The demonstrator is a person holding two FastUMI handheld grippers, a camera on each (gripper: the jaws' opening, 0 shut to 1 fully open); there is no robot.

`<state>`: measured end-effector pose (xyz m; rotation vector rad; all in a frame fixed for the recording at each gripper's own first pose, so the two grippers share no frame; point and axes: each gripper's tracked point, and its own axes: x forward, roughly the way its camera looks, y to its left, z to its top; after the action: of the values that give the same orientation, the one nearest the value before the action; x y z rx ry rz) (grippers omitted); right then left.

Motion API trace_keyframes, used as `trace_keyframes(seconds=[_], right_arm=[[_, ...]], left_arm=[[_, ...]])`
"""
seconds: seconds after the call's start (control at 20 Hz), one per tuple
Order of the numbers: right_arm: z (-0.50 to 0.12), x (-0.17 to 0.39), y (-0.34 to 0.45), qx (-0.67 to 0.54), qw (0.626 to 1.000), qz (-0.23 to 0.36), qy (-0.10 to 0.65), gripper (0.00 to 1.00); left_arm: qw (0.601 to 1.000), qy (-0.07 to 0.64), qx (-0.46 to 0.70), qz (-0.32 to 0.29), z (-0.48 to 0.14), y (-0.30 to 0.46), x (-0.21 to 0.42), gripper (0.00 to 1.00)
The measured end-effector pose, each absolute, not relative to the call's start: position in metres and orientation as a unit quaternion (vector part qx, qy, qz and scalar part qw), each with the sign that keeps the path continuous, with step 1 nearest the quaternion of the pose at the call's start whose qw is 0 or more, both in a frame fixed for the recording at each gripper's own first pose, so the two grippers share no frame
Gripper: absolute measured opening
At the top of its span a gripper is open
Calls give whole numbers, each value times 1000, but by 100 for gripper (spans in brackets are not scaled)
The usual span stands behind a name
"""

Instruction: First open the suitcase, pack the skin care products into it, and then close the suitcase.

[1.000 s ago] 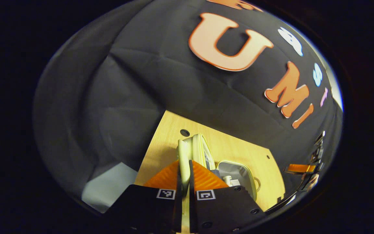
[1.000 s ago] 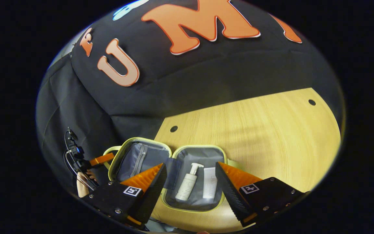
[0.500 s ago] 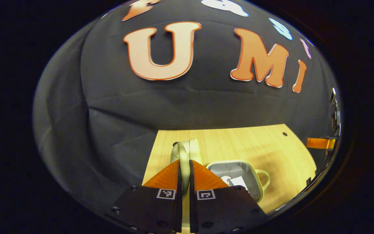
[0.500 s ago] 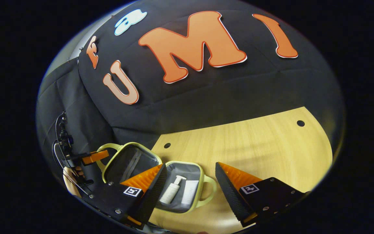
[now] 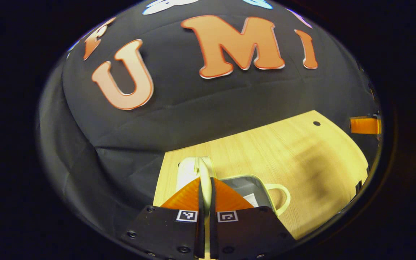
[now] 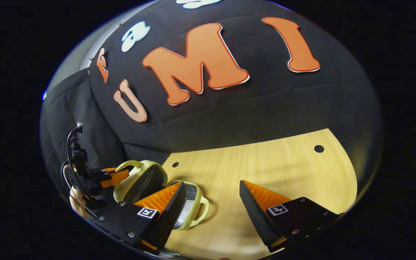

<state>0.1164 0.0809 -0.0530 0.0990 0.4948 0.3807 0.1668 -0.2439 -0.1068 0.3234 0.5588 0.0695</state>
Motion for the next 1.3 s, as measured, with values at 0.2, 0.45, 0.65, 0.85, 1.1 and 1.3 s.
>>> trace_keyframes(seconds=[0.2, 0.45, 0.65, 0.85, 1.1, 1.3], right_arm=[[-53, 115, 45, 45, 952, 180, 242, 95], [-60, 115, 7, 44, 956, 162, 241, 95], [-72, 114, -18, 46, 956, 146, 249, 95], [-82, 112, -34, 46, 955, 132, 262, 95], [-80, 106, -43, 42, 956, 122, 264, 95], [-80, 107, -44, 33, 960, 100, 258, 95]], left_arm=[[939, 293, 179, 31, -141, -298, 180, 6], [921, 324, 216, 13, -197, -351, 199, 6], [905, 354, 236, -4, -262, -368, 215, 6], [896, 385, 222, 0, -321, -360, 230, 6], [889, 408, 206, 3, -346, -353, 232, 16], [911, 401, 89, -24, -334, -375, 234, 50]])
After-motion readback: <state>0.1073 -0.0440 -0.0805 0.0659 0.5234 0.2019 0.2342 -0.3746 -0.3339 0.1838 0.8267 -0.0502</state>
